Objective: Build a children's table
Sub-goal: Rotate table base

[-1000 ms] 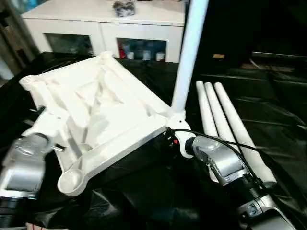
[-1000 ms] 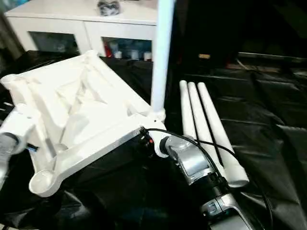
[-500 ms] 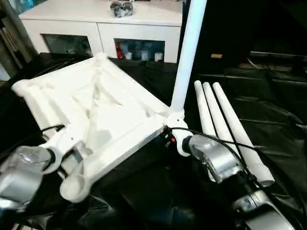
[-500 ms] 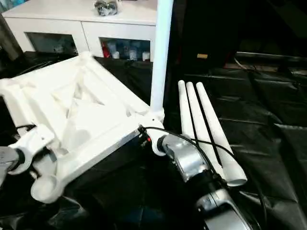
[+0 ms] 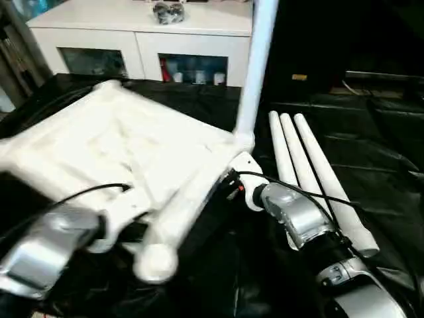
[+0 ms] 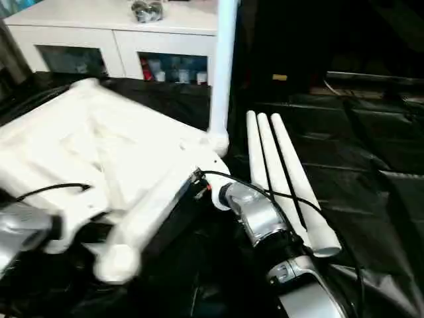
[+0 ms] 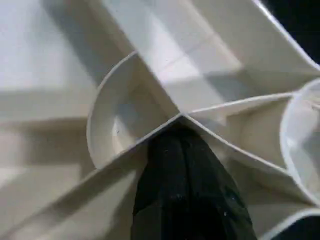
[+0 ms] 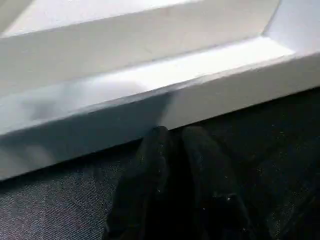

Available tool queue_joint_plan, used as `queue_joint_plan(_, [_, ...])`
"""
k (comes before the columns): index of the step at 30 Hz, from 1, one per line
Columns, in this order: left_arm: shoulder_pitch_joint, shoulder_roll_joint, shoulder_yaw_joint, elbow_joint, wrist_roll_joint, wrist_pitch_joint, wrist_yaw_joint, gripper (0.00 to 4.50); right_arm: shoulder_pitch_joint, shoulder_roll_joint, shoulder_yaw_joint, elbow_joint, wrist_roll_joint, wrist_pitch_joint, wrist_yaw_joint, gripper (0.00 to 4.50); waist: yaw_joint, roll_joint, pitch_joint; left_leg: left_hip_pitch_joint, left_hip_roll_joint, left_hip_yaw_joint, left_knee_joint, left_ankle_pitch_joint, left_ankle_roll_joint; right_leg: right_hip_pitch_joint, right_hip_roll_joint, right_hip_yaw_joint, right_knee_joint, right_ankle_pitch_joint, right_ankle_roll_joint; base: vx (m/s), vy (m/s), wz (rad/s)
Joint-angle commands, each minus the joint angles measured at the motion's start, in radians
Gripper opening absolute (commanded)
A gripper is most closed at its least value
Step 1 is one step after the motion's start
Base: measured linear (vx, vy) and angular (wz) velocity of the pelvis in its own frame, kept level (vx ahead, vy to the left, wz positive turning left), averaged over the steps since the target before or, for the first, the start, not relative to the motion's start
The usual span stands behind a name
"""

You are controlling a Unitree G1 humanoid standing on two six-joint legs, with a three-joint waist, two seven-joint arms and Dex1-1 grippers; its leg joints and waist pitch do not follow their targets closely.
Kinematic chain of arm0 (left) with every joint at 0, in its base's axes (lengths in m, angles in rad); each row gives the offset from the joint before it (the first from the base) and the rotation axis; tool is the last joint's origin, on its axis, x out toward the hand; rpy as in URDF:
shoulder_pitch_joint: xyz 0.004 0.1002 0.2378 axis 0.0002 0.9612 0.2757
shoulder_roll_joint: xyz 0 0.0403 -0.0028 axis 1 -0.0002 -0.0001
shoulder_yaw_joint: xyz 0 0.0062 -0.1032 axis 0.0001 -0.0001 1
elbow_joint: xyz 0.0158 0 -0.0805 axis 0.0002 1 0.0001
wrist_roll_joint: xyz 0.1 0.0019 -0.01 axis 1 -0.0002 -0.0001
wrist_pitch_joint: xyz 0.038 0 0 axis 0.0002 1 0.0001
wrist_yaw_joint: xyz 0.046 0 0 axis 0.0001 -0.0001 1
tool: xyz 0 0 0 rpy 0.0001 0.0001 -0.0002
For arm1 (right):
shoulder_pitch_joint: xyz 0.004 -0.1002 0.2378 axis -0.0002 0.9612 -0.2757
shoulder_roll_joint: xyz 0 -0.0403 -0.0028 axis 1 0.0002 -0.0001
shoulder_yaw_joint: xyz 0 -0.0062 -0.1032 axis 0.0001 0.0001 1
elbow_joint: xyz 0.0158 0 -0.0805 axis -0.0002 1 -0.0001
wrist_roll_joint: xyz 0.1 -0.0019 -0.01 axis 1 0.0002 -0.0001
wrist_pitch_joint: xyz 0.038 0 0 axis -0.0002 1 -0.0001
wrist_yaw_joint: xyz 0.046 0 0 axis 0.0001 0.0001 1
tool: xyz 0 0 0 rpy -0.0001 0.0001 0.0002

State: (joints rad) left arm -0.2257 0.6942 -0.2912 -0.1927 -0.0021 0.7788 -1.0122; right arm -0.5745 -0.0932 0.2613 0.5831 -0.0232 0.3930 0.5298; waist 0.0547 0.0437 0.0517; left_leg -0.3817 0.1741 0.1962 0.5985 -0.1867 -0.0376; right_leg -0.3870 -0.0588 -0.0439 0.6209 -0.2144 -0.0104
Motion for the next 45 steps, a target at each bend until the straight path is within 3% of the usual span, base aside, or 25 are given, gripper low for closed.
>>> queue_joint_plan(1, [-0.035,-0.038,-0.023,0.003,-0.005,-0.028,0.021,0.00,-0.014,0.026,0.021,0.000,-0.001,-0.019,0.009,0.24,0.001,0.017,-0.063,0.026,0.053,-0.032,-0.073,-0.190,-0.036,0.035,-0.080,0.048,-0.061,-0.038,-0.242,0.000,0.000,0.00])
queue_joint_plan(2, [-0.065,-0.074,-0.027,0.037,0.000,-0.041,0.044,0.00,-0.013,0.026,0.021,0.001,-0.003,-0.021,0.011,0.23,0.001,0.022,-0.062,0.025,0.052,-0.033,-0.073,-0.199,-0.038,0.035,-0.080,0.048,-0.062,-0.051,-0.241,0.000,0.000,0.00])
queue_joint_plan(5, [-0.124,-0.165,-0.039,0.090,-0.014,-0.052,0.075,0.00,-0.010,0.025,0.024,-0.005,-0.004,-0.019,0.015,0.06,0.000,0.020,-0.060,0.026,0.053,-0.033,-0.075,-0.230,-0.044,0.036,-0.081,0.050,-0.068,-0.097,-0.235,0.000,0.000,0.00])
queue_joint_plan(13, [-0.174,-0.266,-0.069,0.160,-0.019,-0.071,0.111,0.00,-0.007,0.038,0.029,-0.014,-0.005,-0.023,0.033,0.06,-0.003,0.017,-0.067,0.020,0.053,-0.036,-0.067,-0.163,-0.012,0.043,-0.081,0.046,-0.060,-0.007,-0.252,0.000,0.000,0.00])
queue_joint_plan(17, [-0.174,-0.285,-0.072,0.156,-0.031,-0.052,0.110,0.00,-0.006,0.043,0.030,-0.014,-0.008,-0.025,0.034,0.06,-0.005,0.016,-0.065,0.021,0.054,-0.035,-0.068,-0.185,-0.006,0.041,-0.082,0.046,-0.064,-0.043,-0.257,0.000,0.000,0.00])
queue_joint_plan(22, [-0.169,-0.269,-0.080,0.149,-0.044,-0.030,0.078,0.00,-0.010,0.046,0.026,-0.007,-0.012,-0.032,0.035,0.06,-0.004,0.015,-0.064,0.021,0.055,-0.036,-0.069,-0.183,-0.007,0.041,-0.082,0.046,-0.064,-0.056,-0.254,0.000,0.000,0.00])
queue_joint_plan(23, [-0.164,-0.254,-0.084,0.140,-0.052,-0.026,0.056,0.00,-0.011,0.045,0.024,-0.001,-0.015,-0.037,0.034,0.06,-0.004,0.010,-0.065,0.020,0.054,-0.036,-0.069,-0.174,-0.003,0.042,-0.082,0.046,-0.063,-0.050,-0.254,0.000,0.000,0.00])
queue_joint_plan(25, [-0.158,-0.231,-0.089,0.122,-0.061,-0.018,0.029,0.00,-0.014,0.041,0.019,0.006,-0.019,-0.044,0.029,0.06,-0.006,0.009,-0.065,0.018,0.054,-0.035,-0.068,-0.162,0.002,0.043,-0.083,0.046,-0.062,-0.042,-0.256,0.000,0.000,0.00])
queue_joint_plan(33, [-0.120,-0.121,-0.055,0.049,-0.097,-0.003,-0.052,0.00,-0.029,-0.002,-0.024,0.035,-0.023,-0.059,0.010,0.06,-0.013,0.011,-0.062,0.022,0.054,-0.033,-0.069,-0.173,0.004,0.039,-0.081,0.046,-0.063,-0.068,-0.261,0.000,0.000,0.00])
queue_joint_plan(37, [-0.068,-0.044,-0.029,0.008,-0.121,-0.034,-0.111,0.00,-0.029,-0.028,-0.035,0.046,-0.027,-0.066,0.015,0.06,-0.013,0.007,-0.063,0.022,0.054,-0.031,-0.067,-0.162,0.004,0.037,-0.079,0.047,-0.061,-0.060,-0.261,0.000,0.000,0.00])
queue_joint_plan(40, [-0.064,-0.062,0.011,0.038,-0.104,-0.136,-0.064,0.00,-0.029,-0.036,-0.035,0.044,-0.029,-0.069,0.023,0.06,-0.010,0.009,-0.061,0.023,0.054,-0.030,-0.068,-0.172,0.002,0.036,-0.079,0.047,-0.063,-0.079,-0.254,0.000,0.000,0.00])
queue_joint_plan(43, [-0.085,-0.080,0.056,0.058,-0.125,-0.139,-0.038,0.00,-0.029,-0.047,-0.034,0.038,-0.028,-0.070,0.039,0.06,-0.003,0.008,-0.060,0.026,0.054,-0.030,-0.069,-0.192,-0.011,0.035,-0.080,0.048,-0.065,-0.110,-0.244,0.000,0.000,0.00])
queue_joint_plan(44, [-0.098,-0.050,0.058,0.056,-0.126,-0.133,-0.059,0.34,-0.033,-0.056,-0.034,0.040,-0.029,-0.074,0.046,0.00,-0.002,0.004,-0.061,0.024,0.055,-0.031,-0.071,-0.192,-0.012,0.035,-0.080,0.048,-0.064,-0.120,-0.240,0.000,0.000,0.00])
queue_joint_plan(45, [-0.103,-0.030,0.058,0.056,-0.128,-0.135,-0.071,0.34,-0.035,-0.060,-0.034,0.044,-0.029,-0.077,0.049,0.00,0.000,0.004,-0.061,0.025,0.054,-0.031,-0.070,-0.193,-0.012,0.034,-0.079,0.048,-0.065,-0.125,-0.238,0.000,0.000,0.00])
